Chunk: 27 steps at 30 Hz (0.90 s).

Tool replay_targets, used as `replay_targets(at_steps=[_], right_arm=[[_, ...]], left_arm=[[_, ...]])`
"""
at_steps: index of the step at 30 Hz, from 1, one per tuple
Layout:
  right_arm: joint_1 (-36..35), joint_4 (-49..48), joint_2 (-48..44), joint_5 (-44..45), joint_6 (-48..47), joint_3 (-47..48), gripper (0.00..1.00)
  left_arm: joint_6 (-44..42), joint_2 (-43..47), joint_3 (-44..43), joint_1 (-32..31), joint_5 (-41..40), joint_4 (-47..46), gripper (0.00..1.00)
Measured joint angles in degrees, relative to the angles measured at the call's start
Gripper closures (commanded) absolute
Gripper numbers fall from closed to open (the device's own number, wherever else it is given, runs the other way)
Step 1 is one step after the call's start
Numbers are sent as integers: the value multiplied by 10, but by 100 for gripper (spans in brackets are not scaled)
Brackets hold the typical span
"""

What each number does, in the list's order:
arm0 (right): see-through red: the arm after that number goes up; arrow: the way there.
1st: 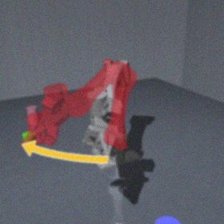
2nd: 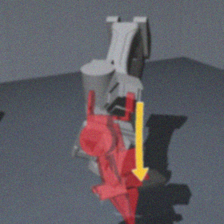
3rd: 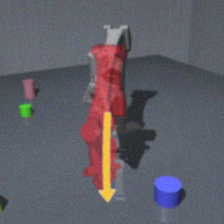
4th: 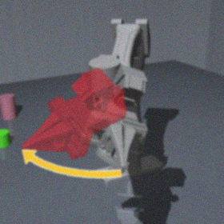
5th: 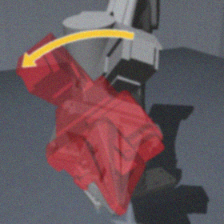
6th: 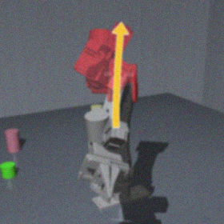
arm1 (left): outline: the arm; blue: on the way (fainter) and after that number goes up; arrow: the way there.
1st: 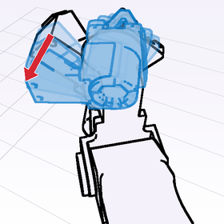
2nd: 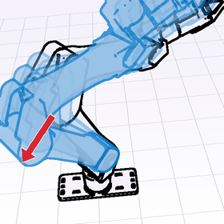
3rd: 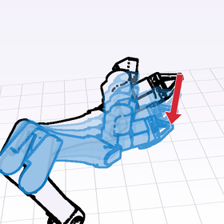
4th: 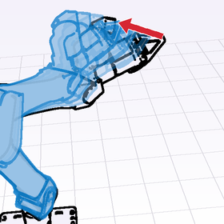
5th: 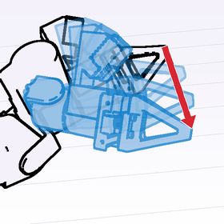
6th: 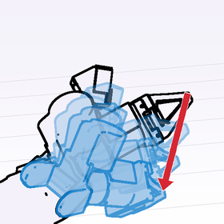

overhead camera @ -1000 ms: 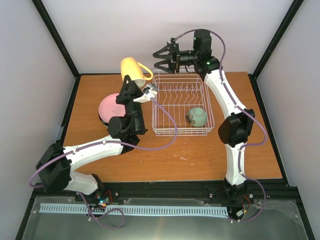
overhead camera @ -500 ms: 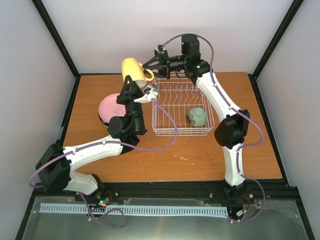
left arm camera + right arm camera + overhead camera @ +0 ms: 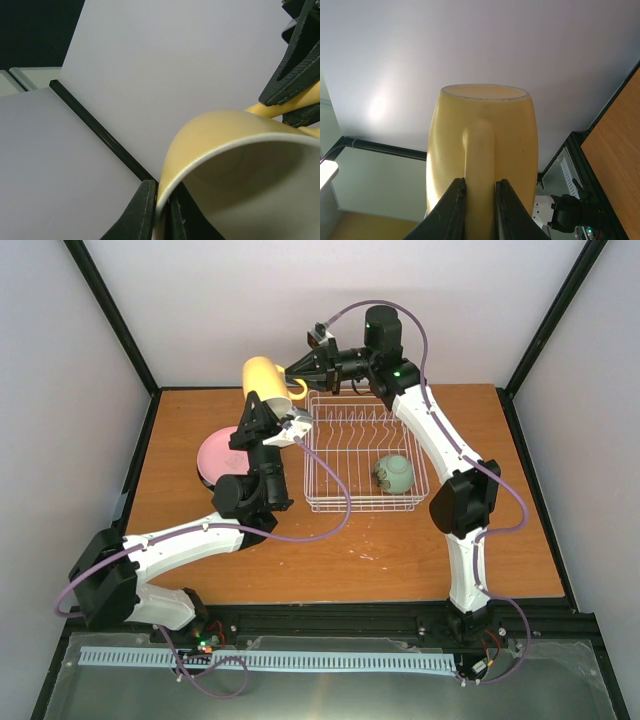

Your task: Load the mixed dishes into the dish rack

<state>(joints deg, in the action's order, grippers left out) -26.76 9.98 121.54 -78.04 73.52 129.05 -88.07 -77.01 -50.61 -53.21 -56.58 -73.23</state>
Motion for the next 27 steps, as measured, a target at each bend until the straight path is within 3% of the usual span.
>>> replay_targets(at_steps=[11,20,23,26,27], right_arm=[[1,1,-4,-3,3,-10,94],[4,12,-21,4,15,-24,70],[3,23,-28,5,15,-28,72],[3,32,-31,9,13,-29,95],[3,34,-31,9,9,-30,97]], left_arm=[[31,8,6,0,0,23,99],[35,7,6,2,20,28,99],[37,4,6,2,30,31,99],[39,4,6,3,34,31,99],[39,4,6,3,37,30,99]])
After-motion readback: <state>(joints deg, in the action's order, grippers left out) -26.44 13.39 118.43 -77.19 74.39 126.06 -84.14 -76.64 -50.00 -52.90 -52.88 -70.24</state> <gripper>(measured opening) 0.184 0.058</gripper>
